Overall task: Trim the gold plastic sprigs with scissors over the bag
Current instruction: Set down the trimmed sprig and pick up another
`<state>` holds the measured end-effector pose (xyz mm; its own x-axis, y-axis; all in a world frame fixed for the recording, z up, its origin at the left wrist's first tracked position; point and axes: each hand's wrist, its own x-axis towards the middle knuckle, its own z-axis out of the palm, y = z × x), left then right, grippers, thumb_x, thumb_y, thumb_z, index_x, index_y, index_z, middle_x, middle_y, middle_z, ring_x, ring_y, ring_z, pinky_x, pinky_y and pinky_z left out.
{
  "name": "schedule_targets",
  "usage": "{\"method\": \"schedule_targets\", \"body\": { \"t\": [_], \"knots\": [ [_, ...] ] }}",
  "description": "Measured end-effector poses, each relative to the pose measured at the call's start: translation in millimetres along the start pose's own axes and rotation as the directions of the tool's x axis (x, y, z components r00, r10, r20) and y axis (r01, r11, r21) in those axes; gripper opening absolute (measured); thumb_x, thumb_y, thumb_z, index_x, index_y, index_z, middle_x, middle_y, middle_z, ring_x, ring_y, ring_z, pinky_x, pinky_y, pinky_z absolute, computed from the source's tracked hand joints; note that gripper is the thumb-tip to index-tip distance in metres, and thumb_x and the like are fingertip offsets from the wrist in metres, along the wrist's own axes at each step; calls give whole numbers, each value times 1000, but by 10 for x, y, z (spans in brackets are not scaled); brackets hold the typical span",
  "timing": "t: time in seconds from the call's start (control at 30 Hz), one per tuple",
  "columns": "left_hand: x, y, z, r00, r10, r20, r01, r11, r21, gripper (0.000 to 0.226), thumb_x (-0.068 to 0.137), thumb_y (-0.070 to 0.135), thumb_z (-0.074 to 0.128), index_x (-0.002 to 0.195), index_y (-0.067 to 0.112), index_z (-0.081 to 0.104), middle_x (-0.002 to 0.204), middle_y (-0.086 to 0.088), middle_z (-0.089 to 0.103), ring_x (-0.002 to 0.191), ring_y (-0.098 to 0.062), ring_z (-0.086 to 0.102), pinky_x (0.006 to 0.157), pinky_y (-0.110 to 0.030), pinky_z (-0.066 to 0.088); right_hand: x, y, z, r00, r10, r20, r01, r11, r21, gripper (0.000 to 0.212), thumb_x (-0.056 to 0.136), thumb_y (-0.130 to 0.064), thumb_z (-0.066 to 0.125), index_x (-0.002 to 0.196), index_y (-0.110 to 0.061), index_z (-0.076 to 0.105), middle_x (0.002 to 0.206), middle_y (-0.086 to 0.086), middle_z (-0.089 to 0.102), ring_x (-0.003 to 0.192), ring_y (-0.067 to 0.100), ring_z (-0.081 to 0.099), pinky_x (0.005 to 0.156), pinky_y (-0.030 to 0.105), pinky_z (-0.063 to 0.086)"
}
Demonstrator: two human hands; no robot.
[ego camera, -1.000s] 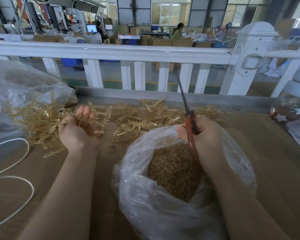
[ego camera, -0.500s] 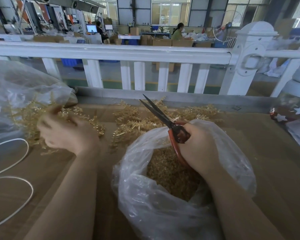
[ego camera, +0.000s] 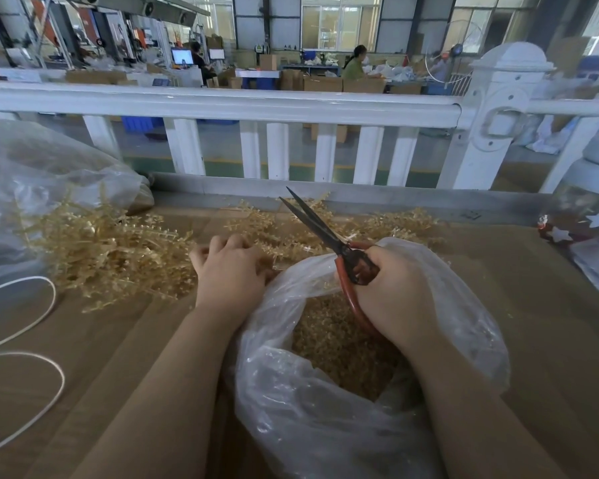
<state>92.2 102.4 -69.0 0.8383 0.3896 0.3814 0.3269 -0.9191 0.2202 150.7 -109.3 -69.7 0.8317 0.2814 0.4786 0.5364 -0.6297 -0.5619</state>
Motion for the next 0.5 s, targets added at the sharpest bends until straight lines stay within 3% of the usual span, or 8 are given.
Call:
{"method": "schedule_targets", "body": {
  "t": [0.13, 0.27, 0.33, 0.4, 0.5],
  "knots": [
    [-32, 45, -12, 976, 9, -218, -20, 999, -47, 17, 95, 33, 59, 94, 32, 76, 102, 7, 68, 103, -22, 50, 93, -40, 17, 13, 44, 17, 999, 33, 10, -33, 999, 0, 30, 85, -59, 53, 75, -31, 59, 64, -17, 57, 61, 1, 54, 54, 13, 33],
    [-53, 168, -95, 908, -188, -375, 32, 923, -384, 19, 96, 35, 60, 90, 25, 75, 81, 10, 70, 86, -18, 60, 89, -31, 19, 16, 33, 5, 996, 84, 1, -84, 995, 45, 30, 83, -60, 55, 69, -34, 55, 61, -17, 58, 60, 1, 56, 53, 13, 34],
    [-56, 214, -132, 917, -303, -260, 43, 723, -689, 18, 96, 36, 62, 89, 23, 74, 76, 8, 70, 78, -16, 63, 95, -35, 36, 23, 19, -5, 993, 118, -9, -116, 988, 104, 30, 85, -58, 60, 68, -34, 56, 59, -18, 59, 59, 0, 57, 52, 12, 34],
    [-51, 254, -181, 939, -318, -130, 28, 447, -894, 17, 95, 30, 66, 91, 15, 73, 81, -1, 71, 76, -21, 64, 83, -45, 54, 33, 20, -21, 992, 130, -5, -127, 978, 165, 29, 89, -49, 68, 68, -33, 57, 65, -28, 61, 66, -4, 59, 50, 13, 39],
    [-34, 316, -212, 951, -289, -108, -50, 198, -979, 17, 96, 18, 63, 93, 4, 72, 79, -6, 69, 71, -18, 61, 70, -34, 52, 45, 37, -52, 989, 148, -5, -142, 959, 243, 29, 90, -44, 69, 69, -27, 60, 69, -33, 61, 69, -9, 58, 50, 12, 39]
  ]
}}
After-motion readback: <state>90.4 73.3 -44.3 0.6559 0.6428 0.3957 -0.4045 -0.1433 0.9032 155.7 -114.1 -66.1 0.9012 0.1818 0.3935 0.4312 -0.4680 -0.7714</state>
